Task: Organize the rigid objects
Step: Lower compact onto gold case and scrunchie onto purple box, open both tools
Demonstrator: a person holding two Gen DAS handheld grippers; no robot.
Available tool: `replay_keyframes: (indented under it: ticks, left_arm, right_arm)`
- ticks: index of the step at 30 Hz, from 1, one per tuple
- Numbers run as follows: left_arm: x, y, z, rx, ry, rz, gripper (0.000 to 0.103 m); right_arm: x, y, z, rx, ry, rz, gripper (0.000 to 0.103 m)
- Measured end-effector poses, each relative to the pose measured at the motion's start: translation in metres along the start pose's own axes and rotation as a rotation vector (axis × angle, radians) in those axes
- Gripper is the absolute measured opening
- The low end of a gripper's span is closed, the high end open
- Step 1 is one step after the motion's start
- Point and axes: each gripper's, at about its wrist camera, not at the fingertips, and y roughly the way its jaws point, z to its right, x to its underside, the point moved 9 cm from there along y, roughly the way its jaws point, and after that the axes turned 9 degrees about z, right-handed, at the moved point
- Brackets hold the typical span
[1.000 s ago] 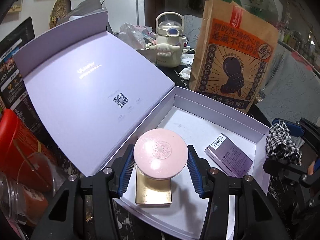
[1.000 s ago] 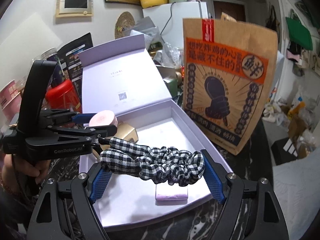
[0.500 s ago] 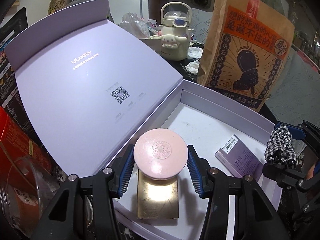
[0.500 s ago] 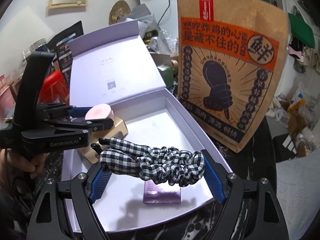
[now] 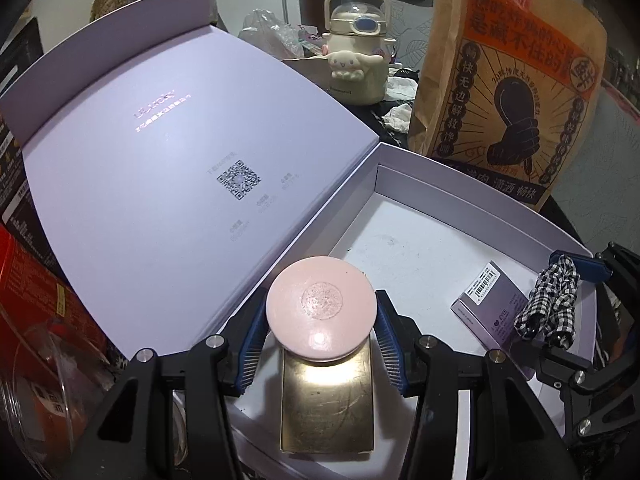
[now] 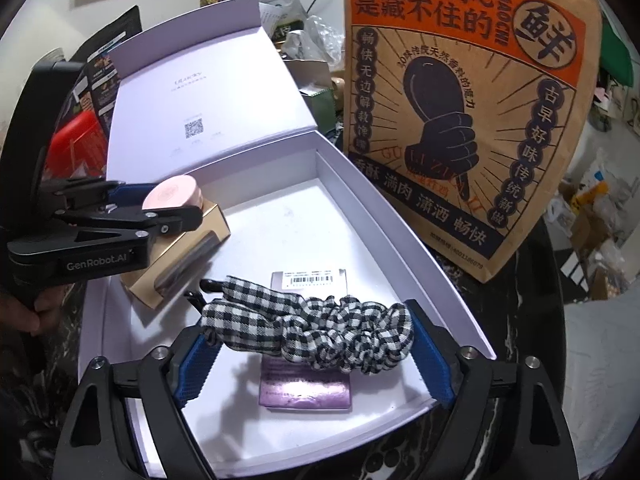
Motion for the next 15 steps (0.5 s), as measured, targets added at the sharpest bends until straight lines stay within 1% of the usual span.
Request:
replay_keyframes:
  ticks: [1, 3, 5, 8, 12, 15]
  left_arm:
    - [0.0, 0.0006, 0.0004, -0.003, 0.004, -0.004, 0.05]
    - [0.0007, 0.0007, -0.0004, -0.007, 0.006, -0.01, 0.051]
    - [0.0015, 0.0005, -0.0015, -0.008, 0.0, -0.018, 0.052]
    - [0.002, -0.0012, -0.0024, -0.001, -0.012, -0.02, 0.056]
    - [0.0025, -0.0039, -0.0021, -0.006, -0.019, -0.022, 0.061]
    - [0.0017, -0.0069, -0.0001, 0.01, -0.033, -0.018, 0.077]
  right_arm:
    - [0.0004, 0.0001, -0.0008, 0.001, -0.006, -0.002, 0.09]
    - [0.0006, 0.0003, -0.0013, 0.012, -0.015, -0.005, 0.096]
    - [0.0017, -0.0003, -0.0006, 0.018, -0.015, -0.008, 0.097]
    - [0.0028, -0.0008, 0.0008, 0.015, -0.006, -0.016, 0.099]
    - [0.0024, -0.0039, 0.0037, 0.026, -0.002, -0.022, 0.099]
    - [0.0013, -0.0077, 0.0048, 0.032, 0.002, -0.019, 0.099]
